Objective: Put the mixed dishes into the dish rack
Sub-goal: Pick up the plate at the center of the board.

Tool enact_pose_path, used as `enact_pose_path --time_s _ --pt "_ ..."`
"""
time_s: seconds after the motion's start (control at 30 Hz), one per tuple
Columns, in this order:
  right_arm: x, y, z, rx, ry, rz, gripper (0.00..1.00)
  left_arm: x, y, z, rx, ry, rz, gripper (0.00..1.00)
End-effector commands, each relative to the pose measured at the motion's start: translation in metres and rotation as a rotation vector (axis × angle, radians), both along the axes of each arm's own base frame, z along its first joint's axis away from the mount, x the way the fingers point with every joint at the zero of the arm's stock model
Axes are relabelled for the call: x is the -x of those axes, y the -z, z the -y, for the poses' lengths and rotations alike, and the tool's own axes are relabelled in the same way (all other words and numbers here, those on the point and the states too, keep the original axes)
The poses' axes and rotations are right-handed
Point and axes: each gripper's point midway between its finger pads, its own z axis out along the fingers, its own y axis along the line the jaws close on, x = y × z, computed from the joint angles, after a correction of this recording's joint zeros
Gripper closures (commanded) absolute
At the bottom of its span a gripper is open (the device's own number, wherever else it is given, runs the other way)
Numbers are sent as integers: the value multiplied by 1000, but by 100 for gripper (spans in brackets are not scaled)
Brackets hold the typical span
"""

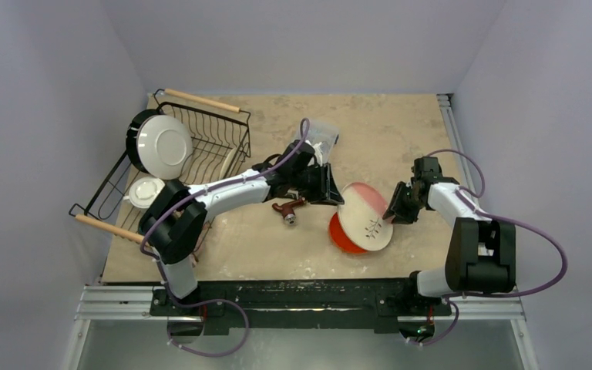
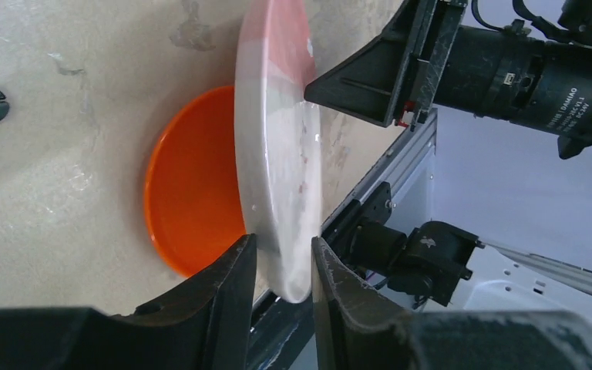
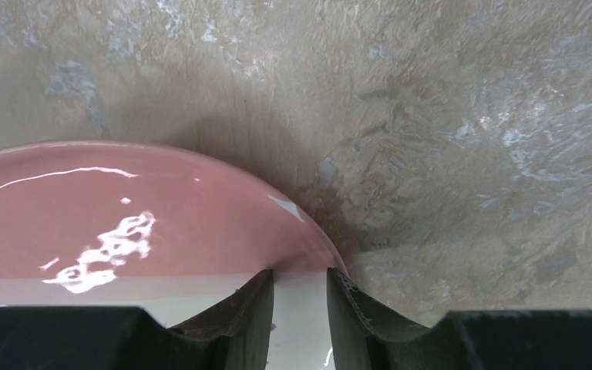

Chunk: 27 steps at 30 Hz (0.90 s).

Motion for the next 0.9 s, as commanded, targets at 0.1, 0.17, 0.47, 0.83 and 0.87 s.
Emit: enact_pose_path --time_s 0.1,0.17,0.47,0.83,0.87 --pt "-10 -12 -10 -49 -21 48 67 0 -40 26 164 34 14 66" --pt "-11 -14 -13 -67 -20 59 68 -5 -40 33 179 40 22 64" --pt "-7 -13 -15 -75 -6 59 69 -14 -17 20 55 45 79 57" --pt "-4 -26 -5 -24 50 74 44 -19 20 7 -140 204 158 42" --pt "-5 -23 -7 -32 46 74 44 -24 22 10 -146 225 177 41"
